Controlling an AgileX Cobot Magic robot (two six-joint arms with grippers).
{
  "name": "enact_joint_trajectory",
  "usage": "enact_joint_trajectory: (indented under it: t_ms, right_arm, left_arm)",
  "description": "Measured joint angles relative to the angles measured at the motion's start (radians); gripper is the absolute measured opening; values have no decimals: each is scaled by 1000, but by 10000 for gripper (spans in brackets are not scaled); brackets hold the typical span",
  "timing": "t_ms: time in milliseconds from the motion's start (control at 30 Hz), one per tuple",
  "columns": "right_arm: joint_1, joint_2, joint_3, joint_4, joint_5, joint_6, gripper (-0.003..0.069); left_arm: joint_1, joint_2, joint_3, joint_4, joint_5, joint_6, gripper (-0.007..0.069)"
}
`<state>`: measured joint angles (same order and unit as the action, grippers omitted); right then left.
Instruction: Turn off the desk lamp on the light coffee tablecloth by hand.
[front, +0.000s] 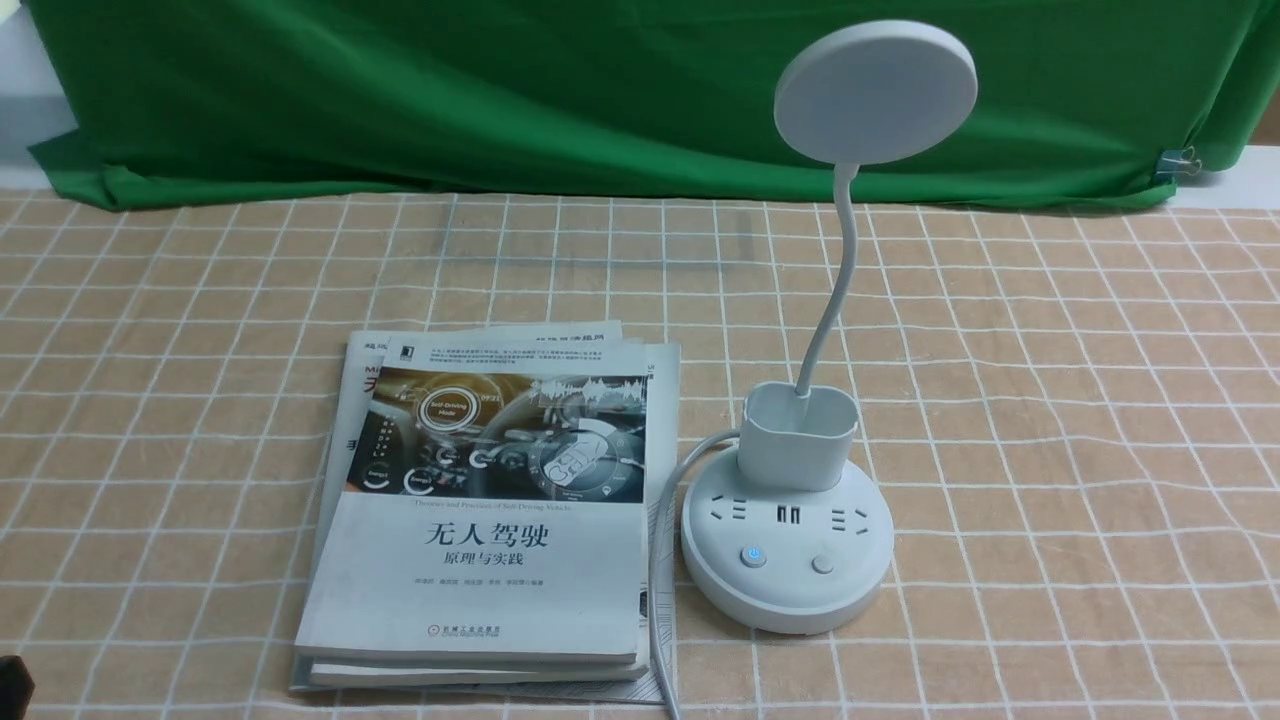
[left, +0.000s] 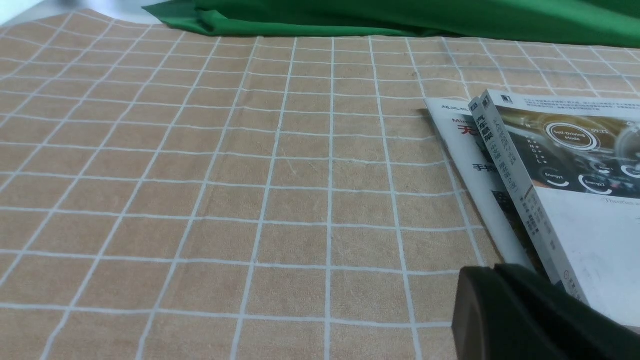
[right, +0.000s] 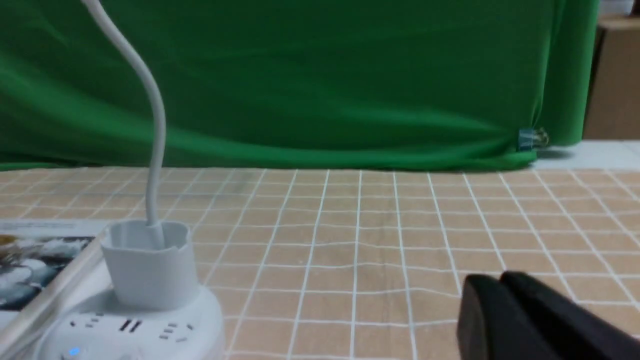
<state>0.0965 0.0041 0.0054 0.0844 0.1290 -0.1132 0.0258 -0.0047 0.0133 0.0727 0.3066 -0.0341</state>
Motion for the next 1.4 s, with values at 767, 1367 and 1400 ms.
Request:
enact_joint_trajectory:
  t_ms: [767, 1367, 1400]
  right_arm:
    - [1, -2, 0, -4, 121, -18, 65]
    - [1, -2, 0, -4, 121, -18, 99]
    - [1, -2, 0, -4, 121, -18, 103]
  left_arm:
    - [0, 0, 0, 0, 0, 0, 5]
    - [0, 0, 0, 0, 0, 0, 5]
    - [0, 0, 0, 0, 0, 0, 5]
